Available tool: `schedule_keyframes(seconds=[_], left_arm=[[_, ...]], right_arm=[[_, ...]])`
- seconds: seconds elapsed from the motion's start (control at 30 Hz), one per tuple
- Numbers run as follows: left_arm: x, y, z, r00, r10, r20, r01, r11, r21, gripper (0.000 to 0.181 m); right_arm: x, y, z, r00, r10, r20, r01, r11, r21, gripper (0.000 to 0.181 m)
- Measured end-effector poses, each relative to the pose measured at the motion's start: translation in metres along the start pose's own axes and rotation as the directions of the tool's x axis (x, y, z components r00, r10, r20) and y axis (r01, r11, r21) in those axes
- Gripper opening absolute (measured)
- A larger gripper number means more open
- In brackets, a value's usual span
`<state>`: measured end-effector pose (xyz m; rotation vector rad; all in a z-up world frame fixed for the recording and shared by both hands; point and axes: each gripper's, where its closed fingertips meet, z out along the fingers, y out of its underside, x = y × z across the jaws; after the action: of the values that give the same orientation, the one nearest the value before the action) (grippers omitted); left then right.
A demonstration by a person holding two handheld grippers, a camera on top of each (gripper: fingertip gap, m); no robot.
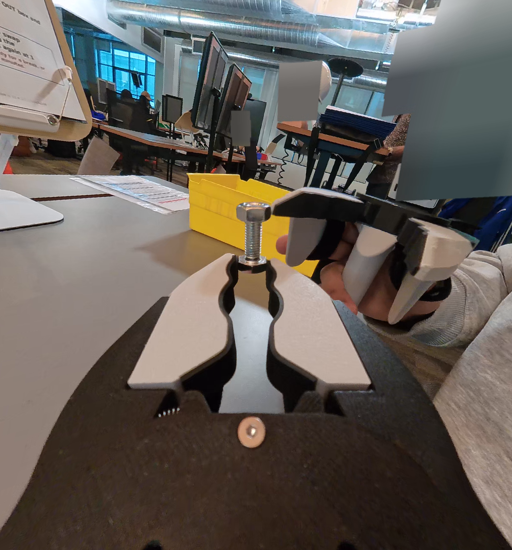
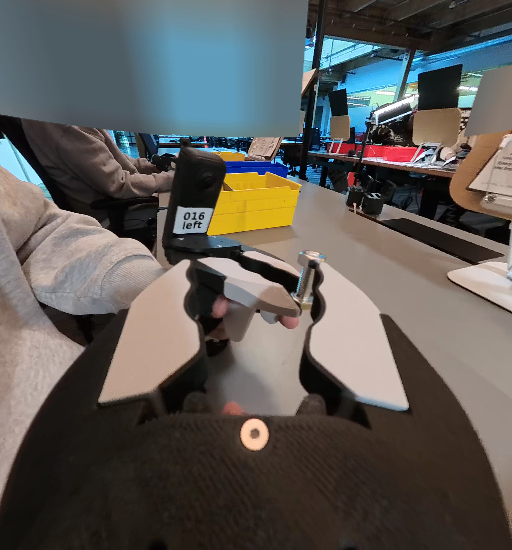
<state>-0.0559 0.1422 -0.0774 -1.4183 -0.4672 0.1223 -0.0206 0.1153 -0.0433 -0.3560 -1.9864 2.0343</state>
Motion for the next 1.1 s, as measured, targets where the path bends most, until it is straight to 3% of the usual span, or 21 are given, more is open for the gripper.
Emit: schedule_keyframes(seconds=[0.13, 0.27, 0.37, 0.43, 0.67, 0.77, 0.87, 1.03, 1.1], left_arm=[[0.0016, 0.0002, 0.0002, 1.0, 0.012, -0.003, -0.012, 1.0, -0.002, 0.019], [0.0017, 0.0003, 0.0002, 1.0, 0.012, -0.003, -0.012, 1.0, -0.002, 0.019], [-0.0001, 0.0, -0.0002, 1.0, -0.002, 0.0, 0.002, 1.0, 0.001, 0.019], [-0.0007, 0.0001, -0.0002, 1.0, -0.005, 0.003, 0.005, 1.0, 0.0, 0.019], [0.002, 0.0006, 0.0004, 1.0, 0.012, -0.003, -0.012, 1.0, -0.005, 0.019], [0.0004, 0.0001, 0.0, 1.0, 0.001, 0.001, -0.001, 1.0, 0.0, 0.019], [0.0001, 0.0, 0.0, 1.0, -0.001, 0.002, 0.001, 1.0, -0.001, 0.019], [0.002, 0.0009, 0.0006, 1.0, 0.011, -0.002, -0.011, 1.0, -0.008, 0.019], [0.0004, 0.0005, 0.0002, 1.0, 0.001, 0.003, -0.001, 1.0, -0.005, 0.019]], right_arm=[[0.0016, -0.0055, -0.0026, 1.0, -0.003, -0.01, 0.003, 1.0, 0.03, 0.07], [0.0056, -0.001, 0.0002, 1.0, 0.014, -0.024, -0.014, 1.0, 0.024, 0.086], [0.0005, 0.0002, 0.0006, 1.0, 0.017, -0.002, -0.017, 1.0, 0.014, 0.081], [-0.0026, 0.0004, -0.0007, 1.0, 0.006, 0.021, -0.007, 1.0, 0.004, 0.063], [0.0067, 0.001, -0.0002, 0.999, -0.015, -0.033, 0.016, 1.0, 0.024, 0.083], [0.0014, 0.0021, 0.0011, 1.0, -0.014, -0.008, 0.014, 1.0, 0.014, 0.082], [-0.0019, 0.0017, 0.0003, 1.0, -0.026, 0.008, 0.026, 1.0, 0.004, 0.069], [0.0043, -0.0008, 0.0014, 0.997, -0.069, -0.045, 0.07, 0.997, 0.024, 0.088], [0.0003, 0.0017, 0.003, 0.998, -0.066, -0.022, 0.067, 0.998, 0.012, 0.086]])
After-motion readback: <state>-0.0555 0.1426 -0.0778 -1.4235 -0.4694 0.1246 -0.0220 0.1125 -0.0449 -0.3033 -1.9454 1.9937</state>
